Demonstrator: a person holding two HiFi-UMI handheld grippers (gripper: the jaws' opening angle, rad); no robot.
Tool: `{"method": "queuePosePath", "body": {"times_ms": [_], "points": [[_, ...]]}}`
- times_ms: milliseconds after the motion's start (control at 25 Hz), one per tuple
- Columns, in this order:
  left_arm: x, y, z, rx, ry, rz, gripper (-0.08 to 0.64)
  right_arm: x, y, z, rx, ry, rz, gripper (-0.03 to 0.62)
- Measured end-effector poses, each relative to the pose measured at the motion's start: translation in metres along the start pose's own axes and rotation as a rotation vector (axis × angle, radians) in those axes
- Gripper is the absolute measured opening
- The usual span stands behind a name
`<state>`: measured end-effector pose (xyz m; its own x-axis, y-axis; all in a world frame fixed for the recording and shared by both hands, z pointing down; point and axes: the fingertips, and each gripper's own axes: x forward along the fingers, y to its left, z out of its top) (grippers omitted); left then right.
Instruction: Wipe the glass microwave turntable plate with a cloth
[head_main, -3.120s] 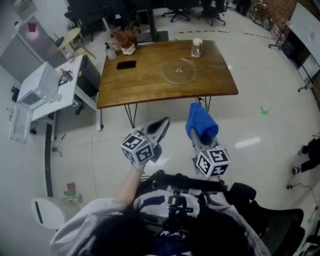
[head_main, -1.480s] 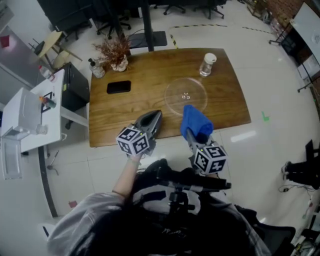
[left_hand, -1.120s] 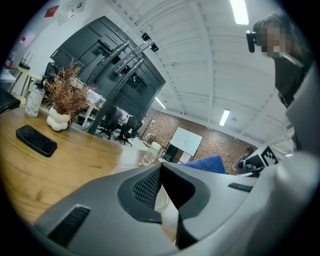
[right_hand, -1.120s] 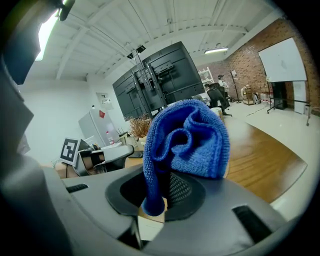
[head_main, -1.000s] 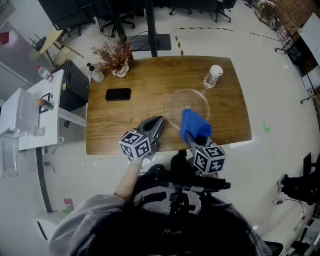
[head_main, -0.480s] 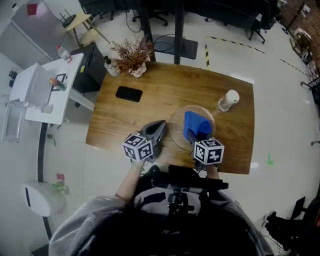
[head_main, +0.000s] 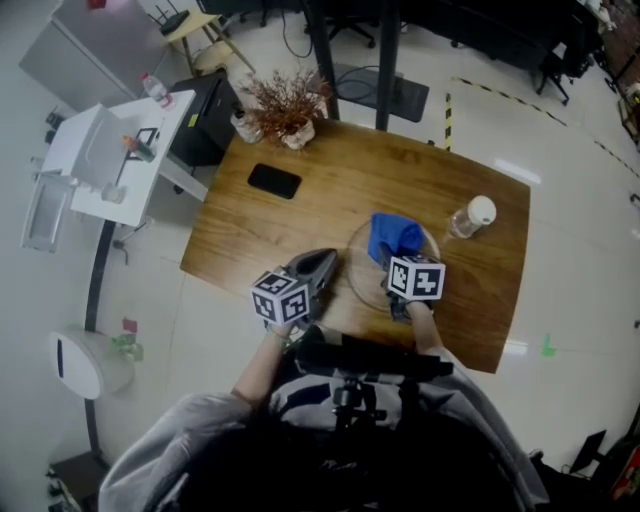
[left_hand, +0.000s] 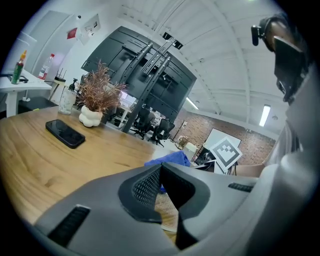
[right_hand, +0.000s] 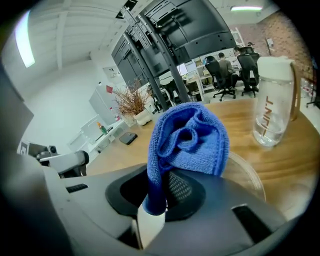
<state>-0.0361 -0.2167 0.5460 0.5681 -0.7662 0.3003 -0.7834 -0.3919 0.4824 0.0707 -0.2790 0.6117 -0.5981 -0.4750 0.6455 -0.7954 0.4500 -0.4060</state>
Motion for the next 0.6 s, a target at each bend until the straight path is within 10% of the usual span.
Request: {"method": "queuePosePath", "body": {"times_ms": [600], "points": [[0.035, -0.013, -0.005, -0.005, 0.049, -0.057, 0.000, -0.086, -0.099, -0.017, 0.184, -0.089, -0.204, 0.057]]}}
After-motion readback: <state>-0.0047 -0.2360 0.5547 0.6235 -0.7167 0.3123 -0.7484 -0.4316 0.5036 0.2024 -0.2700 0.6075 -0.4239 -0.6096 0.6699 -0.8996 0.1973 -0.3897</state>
